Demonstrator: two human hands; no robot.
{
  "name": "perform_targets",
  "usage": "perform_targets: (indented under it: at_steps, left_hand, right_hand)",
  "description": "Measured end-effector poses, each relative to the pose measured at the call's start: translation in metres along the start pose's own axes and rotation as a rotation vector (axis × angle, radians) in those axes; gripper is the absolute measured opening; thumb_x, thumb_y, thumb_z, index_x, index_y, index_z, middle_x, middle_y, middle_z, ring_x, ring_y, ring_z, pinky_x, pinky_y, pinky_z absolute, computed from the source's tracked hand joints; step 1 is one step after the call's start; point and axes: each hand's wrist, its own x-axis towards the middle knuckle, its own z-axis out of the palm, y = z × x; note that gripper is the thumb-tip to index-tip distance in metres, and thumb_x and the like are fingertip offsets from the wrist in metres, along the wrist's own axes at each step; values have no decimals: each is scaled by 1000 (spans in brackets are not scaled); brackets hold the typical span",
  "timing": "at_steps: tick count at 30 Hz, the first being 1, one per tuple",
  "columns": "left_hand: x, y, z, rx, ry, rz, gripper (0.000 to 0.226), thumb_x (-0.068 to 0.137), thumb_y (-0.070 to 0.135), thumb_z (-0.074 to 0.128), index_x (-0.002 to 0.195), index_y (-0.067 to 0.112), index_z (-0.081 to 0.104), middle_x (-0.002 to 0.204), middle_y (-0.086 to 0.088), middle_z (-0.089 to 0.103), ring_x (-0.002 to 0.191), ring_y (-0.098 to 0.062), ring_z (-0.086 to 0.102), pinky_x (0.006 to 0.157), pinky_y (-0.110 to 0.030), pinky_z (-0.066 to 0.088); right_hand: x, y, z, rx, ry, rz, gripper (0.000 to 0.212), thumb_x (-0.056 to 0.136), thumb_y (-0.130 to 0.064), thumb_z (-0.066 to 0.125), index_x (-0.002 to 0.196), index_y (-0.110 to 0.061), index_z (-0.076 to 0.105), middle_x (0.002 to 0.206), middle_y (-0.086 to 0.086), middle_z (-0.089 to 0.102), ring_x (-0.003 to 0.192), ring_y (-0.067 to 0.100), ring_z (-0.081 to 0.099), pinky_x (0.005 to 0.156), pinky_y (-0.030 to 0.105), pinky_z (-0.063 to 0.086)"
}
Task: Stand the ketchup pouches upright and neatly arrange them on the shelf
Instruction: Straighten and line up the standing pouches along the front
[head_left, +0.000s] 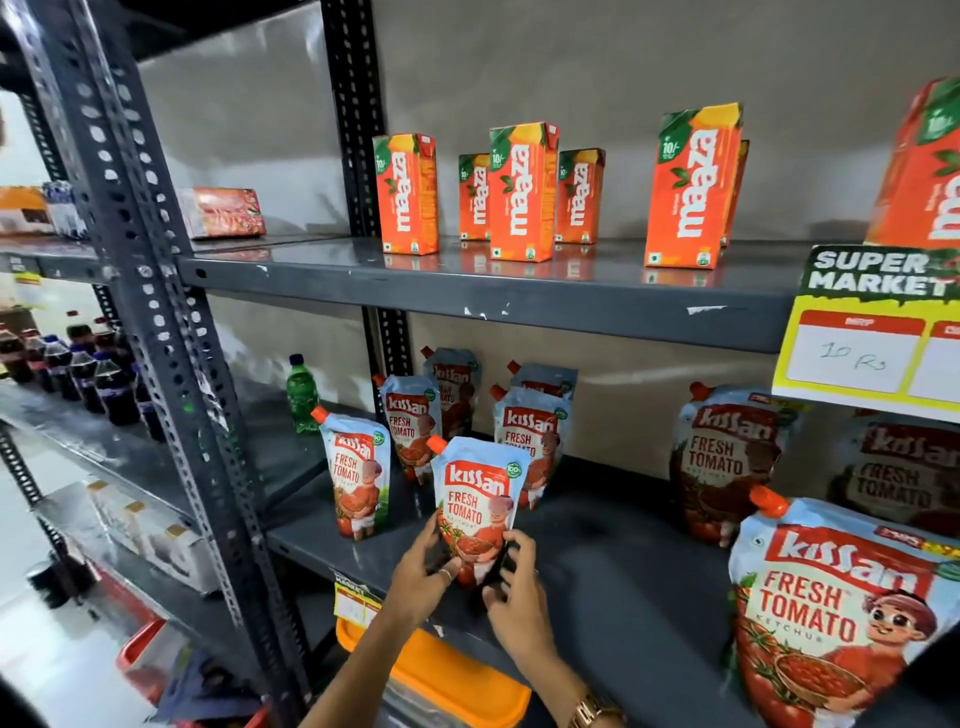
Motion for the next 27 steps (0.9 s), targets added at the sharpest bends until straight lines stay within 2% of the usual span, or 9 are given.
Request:
perform_targets:
  at_steps: [2, 7, 10, 13, 16, 18, 21, 24, 27]
  left_hand:
    - [1, -2, -3, 14, 7, 8, 71, 87, -1, 57, 146, 14, 21, 148, -12, 40, 138, -24, 35, 109, -40, 36]
    - [1, -1, 1, -6, 79, -11, 68, 85, 0, 60, 144, 13, 30, 141, -11, 48, 133, -24, 42, 105, -37, 39]
    - [-2, -2, 9, 31, 280, -14, 55, 85, 7, 62, 136, 7, 42, 136, -15, 52, 125, -31, 50, 102, -42, 43]
    - [-11, 6, 20, 15, 456, -57, 31, 87, 14, 61, 115, 3, 57, 115, -21, 63, 106, -33, 59, 85, -38, 48]
    - [-22, 19, 33, -4, 398, -29, 12, 87, 12, 61, 96, 4, 62, 95, -15, 67, 92, -27, 61, 75, -30, 43]
    - [-29, 26, 45, -13, 345, 6, 8, 86, 10, 61, 91, 5, 61, 90, -12, 65, 91, -27, 61, 73, -28, 41]
    - [-41, 38, 63, -12, 305, 24, 16, 86, 10, 61, 99, 1, 63, 90, -12, 65, 88, -25, 60, 73, -28, 43]
    - [-50, 48, 79, -13, 273, 79, 19, 85, 8, 61, 102, 0, 64, 89, -9, 64, 87, -22, 58, 78, -28, 45]
    - [-65, 58, 100, -32, 203, 106, 20, 86, 6, 60, 104, -1, 63, 87, -7, 62, 87, -22, 60, 78, -26, 44]
  right_hand:
    - [2, 0, 3, -8, 2, -6, 65, 80, 7, 53, 125, -34, 31, 114, -3, 42, 117, 19, 51, 98, 32, 46]
    - [0, 1, 1, -66, 53, -31, 54, 84, 0, 53, 125, -30, 36, 122, 6, 52, 115, 18, 54, 94, 33, 49]
    - [-8, 2, -7, -108, 214, -88, 36, 87, -6, 53, 118, -23, 48, 114, 8, 61, 110, 19, 57, 85, 29, 48]
    - [-17, 1, -26, -96, 354, -152, 26, 87, -5, 53, 111, -15, 55, 94, 3, 63, 97, 22, 60, 77, 25, 42]
    - [-29, 0, -50, -87, 441, -189, 21, 87, -5, 53, 106, -11, 58, 94, -3, 60, 92, 20, 61, 76, 22, 43]
    - [-39, 1, -66, -72, 485, -216, 18, 87, -7, 54, 104, -10, 58, 93, -3, 61, 90, 18, 61, 76, 21, 43]
    - [-58, 0, -88, -50, 542, -243, 16, 88, -9, 55, 103, -9, 59, 91, -3, 60, 86, 13, 59, 73, 8, 42]
    - [-74, 1, -102, -43, 607, -265, 16, 87, -7, 56, 103, -7, 60, 90, -1, 61, 81, -2, 58, 72, -5, 38]
    - [-92, 7, -123, -56, 711, -281, 16, 85, -6, 59, 101, -5, 61, 89, 3, 63, 79, 1, 58, 73, -3, 40]
